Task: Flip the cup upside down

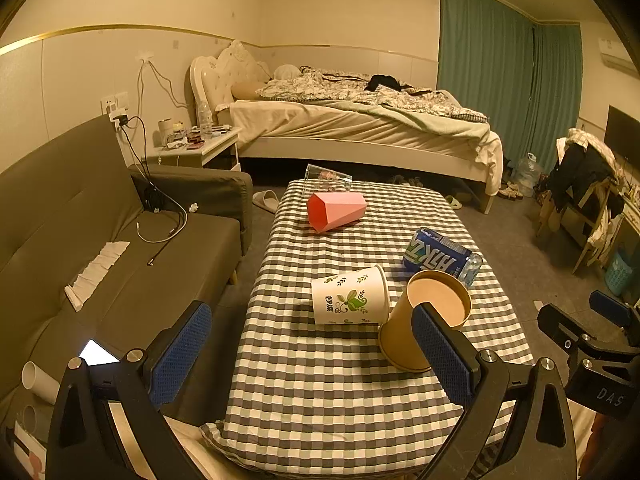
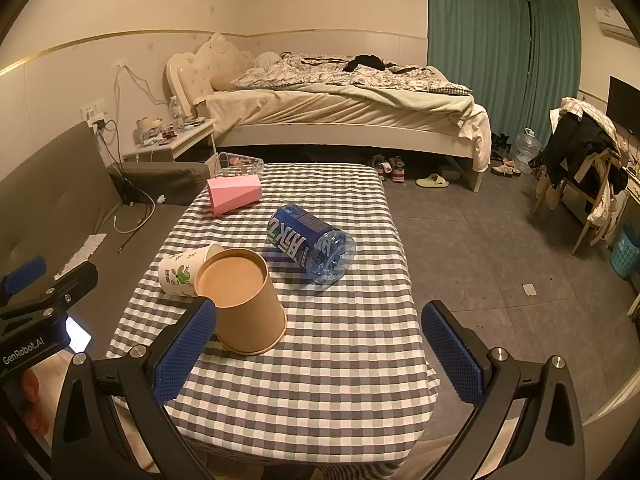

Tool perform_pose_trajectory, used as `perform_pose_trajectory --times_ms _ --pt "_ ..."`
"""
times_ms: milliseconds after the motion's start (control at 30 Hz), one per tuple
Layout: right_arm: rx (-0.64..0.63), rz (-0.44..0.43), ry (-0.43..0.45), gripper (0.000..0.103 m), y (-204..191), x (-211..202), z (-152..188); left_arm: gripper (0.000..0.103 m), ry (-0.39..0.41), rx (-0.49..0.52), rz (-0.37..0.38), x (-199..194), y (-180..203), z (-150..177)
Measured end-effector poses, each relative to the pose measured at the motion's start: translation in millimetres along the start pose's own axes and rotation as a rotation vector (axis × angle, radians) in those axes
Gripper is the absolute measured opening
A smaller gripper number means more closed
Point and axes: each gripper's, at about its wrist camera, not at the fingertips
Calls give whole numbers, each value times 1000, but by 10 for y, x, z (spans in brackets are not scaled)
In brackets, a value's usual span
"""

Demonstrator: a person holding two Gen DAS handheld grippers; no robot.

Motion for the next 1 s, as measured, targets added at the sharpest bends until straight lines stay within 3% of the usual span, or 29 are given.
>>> perform_pose_trajectory --times_ms 1000 --pt "3 -6 -20 103 18 39 70 103 -2 0 2 0 -7 3"
Point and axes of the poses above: each gripper's, at about its wrist camera, not at the fingertips, and x roughly the way its jaws point, y to its right, z to its underside, and after that the axes turned 4 degrees about y, right-handed
